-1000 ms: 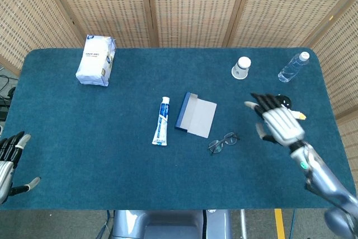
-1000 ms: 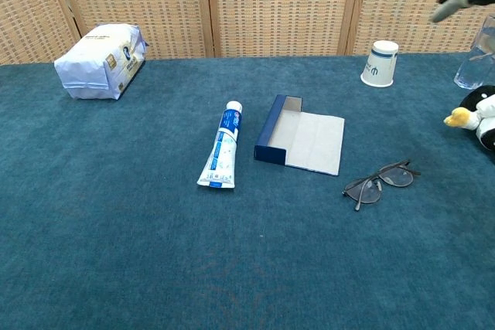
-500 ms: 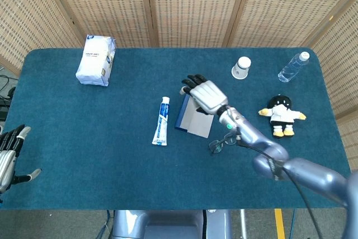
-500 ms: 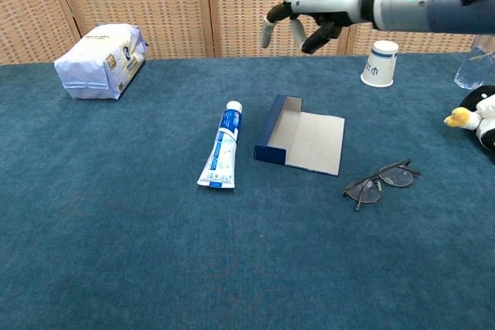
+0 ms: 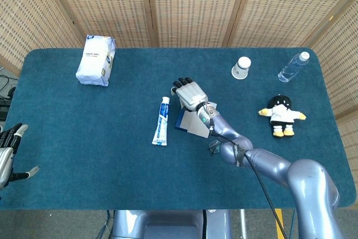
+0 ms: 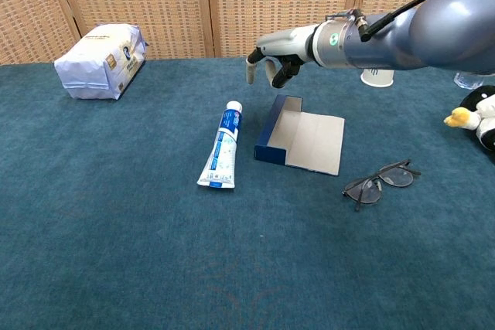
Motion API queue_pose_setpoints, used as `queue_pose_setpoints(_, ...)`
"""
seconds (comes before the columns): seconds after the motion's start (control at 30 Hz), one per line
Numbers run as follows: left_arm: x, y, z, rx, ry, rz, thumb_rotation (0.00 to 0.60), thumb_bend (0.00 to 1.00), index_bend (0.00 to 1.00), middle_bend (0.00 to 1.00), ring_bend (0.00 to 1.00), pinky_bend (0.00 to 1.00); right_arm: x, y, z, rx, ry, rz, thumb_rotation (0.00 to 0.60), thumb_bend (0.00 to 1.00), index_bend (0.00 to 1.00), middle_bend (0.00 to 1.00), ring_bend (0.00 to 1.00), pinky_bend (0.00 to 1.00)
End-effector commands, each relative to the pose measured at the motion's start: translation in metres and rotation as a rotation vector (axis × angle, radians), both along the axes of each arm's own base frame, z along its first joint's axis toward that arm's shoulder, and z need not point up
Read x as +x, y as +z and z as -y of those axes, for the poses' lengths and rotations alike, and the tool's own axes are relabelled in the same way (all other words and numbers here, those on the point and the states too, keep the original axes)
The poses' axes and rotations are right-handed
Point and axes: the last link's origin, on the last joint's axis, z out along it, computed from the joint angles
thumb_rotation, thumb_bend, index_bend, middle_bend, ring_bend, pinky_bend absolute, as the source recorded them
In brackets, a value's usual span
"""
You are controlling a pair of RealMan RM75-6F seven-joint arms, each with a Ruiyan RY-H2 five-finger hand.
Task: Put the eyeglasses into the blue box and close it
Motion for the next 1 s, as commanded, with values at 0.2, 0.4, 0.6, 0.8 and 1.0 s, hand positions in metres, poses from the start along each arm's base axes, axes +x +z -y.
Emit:
queue_pose_setpoints(0.2, 0.000, 0.002, 0.001, 0.007, 0.002, 0.004, 0.600, 0.10, 0.00, 0.00, 0.00, 0.00, -0.013, -0.034, 0.008, -0.033, -0.060, -0.129, 0.600, 1.00, 0.27, 0.12, 0.00, 0.08)
queue_pose_setpoints(0.4, -0.002, 0.002, -0.002, 0.001, 0.012, 0.007, 0.600, 0.10, 0.00, 0.00, 0.00, 0.00, -0.015, -0.039, 0.010, -0.045, -0.078, -0.153, 0.600, 1.00, 0.27, 0.12, 0.00, 0.08)
queue_pose_setpoints(0.6, -0.002, 0.003, -0.001, 0.005, 0.010, 0.009, 0.600, 0.10, 0.00, 0.00, 0.00, 0.00, -0.020, -0.037, 0.013, -0.054, -0.072, -0.200, 0.600, 1.00, 0.27, 0.12, 0.00, 0.08)
queue_pose_setpoints(0.8, -0.002, 0.003, -0.001, 0.001, 0.010, 0.011, 0.600, 0.10, 0.00, 0.00, 0.00, 0.00, -0.036, -0.029, 0.016, -0.054, -0.057, -0.301, 0.600, 1.00, 0.27, 0.15, 0.00, 0.08)
queue_pose_setpoints(1.0, -0.002, 0.003, 0.000, 0.002, 0.004, 0.013, 0.600, 0.10, 0.00, 0.00, 0.00, 0.00, -0.047, -0.012, 0.016, -0.077, -0.008, -0.414, 0.600, 1.00, 0.35, 0.25, 0.00, 0.08)
